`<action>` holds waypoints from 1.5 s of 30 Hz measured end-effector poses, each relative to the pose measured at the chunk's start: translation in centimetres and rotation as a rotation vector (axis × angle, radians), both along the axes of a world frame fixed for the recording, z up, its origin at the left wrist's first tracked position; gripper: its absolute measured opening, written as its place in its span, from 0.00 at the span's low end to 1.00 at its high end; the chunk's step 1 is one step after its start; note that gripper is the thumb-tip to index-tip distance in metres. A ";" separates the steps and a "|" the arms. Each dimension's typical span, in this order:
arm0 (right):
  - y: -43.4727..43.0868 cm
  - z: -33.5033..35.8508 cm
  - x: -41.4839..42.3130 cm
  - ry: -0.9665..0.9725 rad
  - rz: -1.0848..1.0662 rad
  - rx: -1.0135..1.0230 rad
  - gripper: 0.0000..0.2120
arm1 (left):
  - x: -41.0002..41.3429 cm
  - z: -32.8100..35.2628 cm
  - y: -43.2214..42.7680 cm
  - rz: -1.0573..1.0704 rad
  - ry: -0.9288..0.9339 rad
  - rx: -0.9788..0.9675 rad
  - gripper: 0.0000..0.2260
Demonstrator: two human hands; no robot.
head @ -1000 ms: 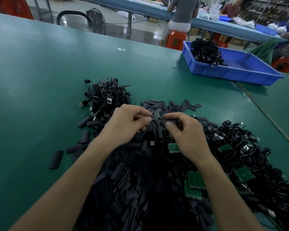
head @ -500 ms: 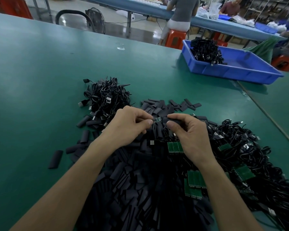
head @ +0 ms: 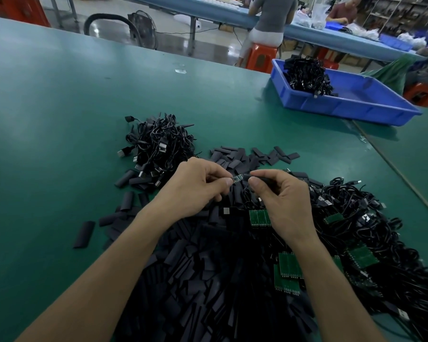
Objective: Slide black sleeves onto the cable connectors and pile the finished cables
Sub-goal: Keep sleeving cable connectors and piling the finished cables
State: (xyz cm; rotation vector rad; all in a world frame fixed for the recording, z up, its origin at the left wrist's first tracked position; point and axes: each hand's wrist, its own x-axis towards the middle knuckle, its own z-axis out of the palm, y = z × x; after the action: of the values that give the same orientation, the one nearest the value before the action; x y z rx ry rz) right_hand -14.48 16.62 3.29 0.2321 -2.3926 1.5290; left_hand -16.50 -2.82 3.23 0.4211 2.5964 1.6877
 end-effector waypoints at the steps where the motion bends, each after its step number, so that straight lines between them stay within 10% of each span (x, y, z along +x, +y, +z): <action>1: 0.0 0.0 0.0 -0.003 0.001 -0.005 0.09 | 0.0 0.0 0.0 -0.006 0.001 0.003 0.05; 45: 0.5 0.4 -0.1 -0.042 0.210 -0.059 0.13 | 0.1 -0.1 -0.4 -0.049 -0.019 0.031 0.09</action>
State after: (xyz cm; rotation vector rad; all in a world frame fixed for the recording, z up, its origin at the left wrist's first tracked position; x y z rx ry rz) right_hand -14.60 17.08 3.72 0.4556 -2.4152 1.7084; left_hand -16.36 -3.17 3.16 0.4633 2.5284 1.7095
